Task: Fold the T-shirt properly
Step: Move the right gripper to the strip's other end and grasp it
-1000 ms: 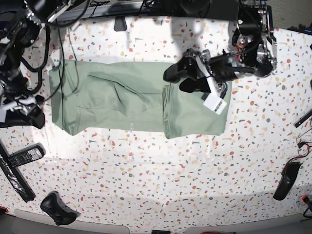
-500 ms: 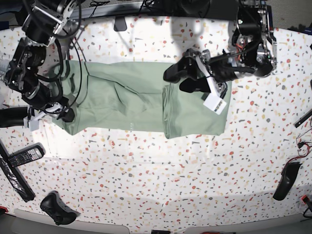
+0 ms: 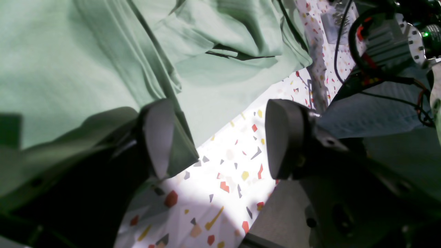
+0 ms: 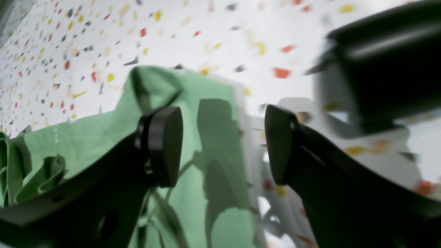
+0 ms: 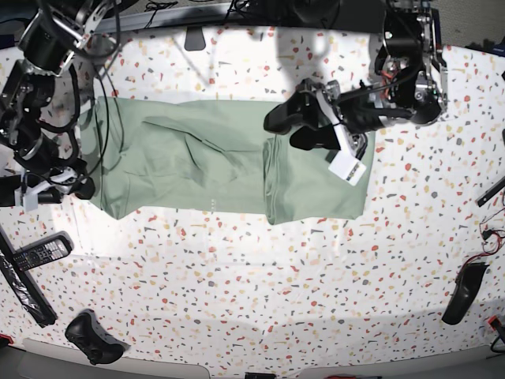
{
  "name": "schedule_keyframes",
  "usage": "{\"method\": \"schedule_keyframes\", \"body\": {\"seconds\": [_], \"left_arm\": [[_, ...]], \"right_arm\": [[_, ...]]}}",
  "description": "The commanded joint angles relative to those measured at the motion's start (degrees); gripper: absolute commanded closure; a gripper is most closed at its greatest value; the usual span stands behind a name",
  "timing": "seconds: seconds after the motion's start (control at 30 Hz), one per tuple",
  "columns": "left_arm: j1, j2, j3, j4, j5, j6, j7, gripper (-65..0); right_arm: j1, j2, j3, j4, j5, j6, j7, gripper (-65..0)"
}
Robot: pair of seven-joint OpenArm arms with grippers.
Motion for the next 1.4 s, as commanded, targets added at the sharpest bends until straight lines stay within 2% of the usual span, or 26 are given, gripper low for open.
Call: {"method": "schedule_keyframes", "body": {"seconds": [0.0, 0.3, 0.4, 0.43, 0.53, 0.57, 0.67, 0.73, 0.87, 1.07, 1.3, 1.37], "left_arm": [[-0.61, 0.11, 0.02, 1.07, -1.38, -0.46, -1.09, -38.3], [-0.61, 0.11, 0.02, 1.07, -1.36, -0.46, 0.31, -38.3], [-0.61, 0.11, 0.02, 1.07, -1.38, -0.46, 1.51, -38.3], [-0.61, 0.11, 0.02, 1.07, -1.38, -0.46, 1.53, -38.3], [-0.63, 0.11, 0.02, 1.07, -1.38, -0.46, 1.49, -38.3], [-0.63, 0.11, 0.02, 1.07, -1.38, -0.46, 1.49, -38.3], [-0.61, 0.11, 0.02, 1.07, -1.4, -0.46, 1.49, -38.3], [-0.61, 0.11, 0.02, 1.07, -1.38, -0.46, 1.49, -38.3], [-0.61, 0.11, 0.02, 1.07, -1.4, -0.46, 1.49, -38.3], [-0.61, 0.11, 0.02, 1.07, -1.38, -0.46, 1.51, -38.3], [-0.61, 0.11, 0.02, 1.07, -1.38, -0.46, 1.53, -38.3], [-0.61, 0.11, 0.02, 1.07, -1.38, -0.46, 1.53, -38.3]], "right_arm": [[1.11, 0.9, -0.33, 0.76, 1.09, 0.54, 1.07, -35.7], [1.11, -0.22, -2.34, 0.76, -0.04, 0.54, 1.07, -35.7], [1.14, 0.04, -2.32, 0.76, 1.27, 0.54, -1.09, -35.8], [1.11, 0.04, -2.34, 0.76, 1.97, 0.54, -2.03, -36.9], [1.11, 0.0, -2.34, 0.76, 1.62, 0.54, -3.23, -47.4], [1.11, 0.02, -2.34, 0.76, 1.18, 0.54, -2.78, -47.4], [1.09, -0.2, -2.34, 0.76, -5.53, 0.54, 4.59, -47.3], [1.09, -0.33, -2.34, 0.76, -7.76, 0.54, 7.41, -47.2], [1.09, -0.98, -2.34, 0.76, -6.86, 0.54, 7.21, -47.0], [0.92, -3.74, -2.34, 0.17, -6.34, 0.54, 7.13, -47.0], [0.92, -3.63, -2.34, -9.86, 0.2, 0.54, 7.04, -47.0], [0.94, -3.67, -2.36, -11.74, 2.25, 0.54, 5.46, -47.0]]}}
